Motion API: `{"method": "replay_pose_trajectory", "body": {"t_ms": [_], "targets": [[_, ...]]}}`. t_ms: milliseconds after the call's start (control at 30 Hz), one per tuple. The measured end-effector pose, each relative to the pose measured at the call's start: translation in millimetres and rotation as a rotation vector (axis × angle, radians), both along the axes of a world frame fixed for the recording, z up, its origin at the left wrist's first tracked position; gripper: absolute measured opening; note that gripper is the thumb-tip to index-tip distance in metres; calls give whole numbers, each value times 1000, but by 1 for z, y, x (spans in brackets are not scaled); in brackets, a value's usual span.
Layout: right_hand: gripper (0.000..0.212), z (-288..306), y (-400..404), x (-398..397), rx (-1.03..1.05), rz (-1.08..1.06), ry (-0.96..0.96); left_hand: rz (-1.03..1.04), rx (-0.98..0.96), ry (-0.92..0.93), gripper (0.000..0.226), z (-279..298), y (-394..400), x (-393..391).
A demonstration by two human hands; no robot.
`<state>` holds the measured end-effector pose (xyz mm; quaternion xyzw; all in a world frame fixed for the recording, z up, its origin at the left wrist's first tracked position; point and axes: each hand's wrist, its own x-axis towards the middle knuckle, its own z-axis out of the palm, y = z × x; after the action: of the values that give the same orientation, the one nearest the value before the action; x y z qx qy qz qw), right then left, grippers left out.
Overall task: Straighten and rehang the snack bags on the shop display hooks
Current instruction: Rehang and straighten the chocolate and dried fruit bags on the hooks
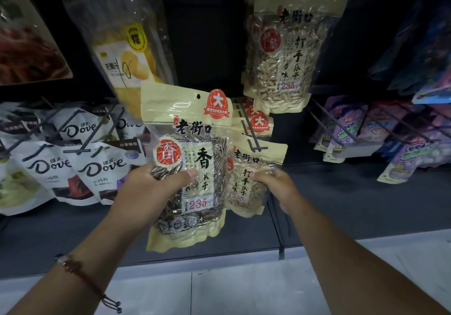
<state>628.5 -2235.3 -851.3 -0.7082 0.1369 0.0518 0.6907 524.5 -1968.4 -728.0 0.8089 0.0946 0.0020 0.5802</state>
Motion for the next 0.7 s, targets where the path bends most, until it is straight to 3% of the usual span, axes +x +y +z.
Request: {"method": "replay_pose_trajectory", "body": {"t_ms": [267, 433, 567, 700], "targets": [[23, 21, -30, -34, -9, 68, 47, -5, -8, -19, 34, -3, 0, -4], [30, 38, -47, -63, -50, 96, 68, 2, -19, -22, 53, -1, -5, -10], [51, 50, -55, -91, -69, 130, 77, 15, 12, -45, 33, 1, -9, -19], [48, 69, -67, -123, -50, 147, 54, 12, 0, -64, 30, 6, -13, -35]]}}
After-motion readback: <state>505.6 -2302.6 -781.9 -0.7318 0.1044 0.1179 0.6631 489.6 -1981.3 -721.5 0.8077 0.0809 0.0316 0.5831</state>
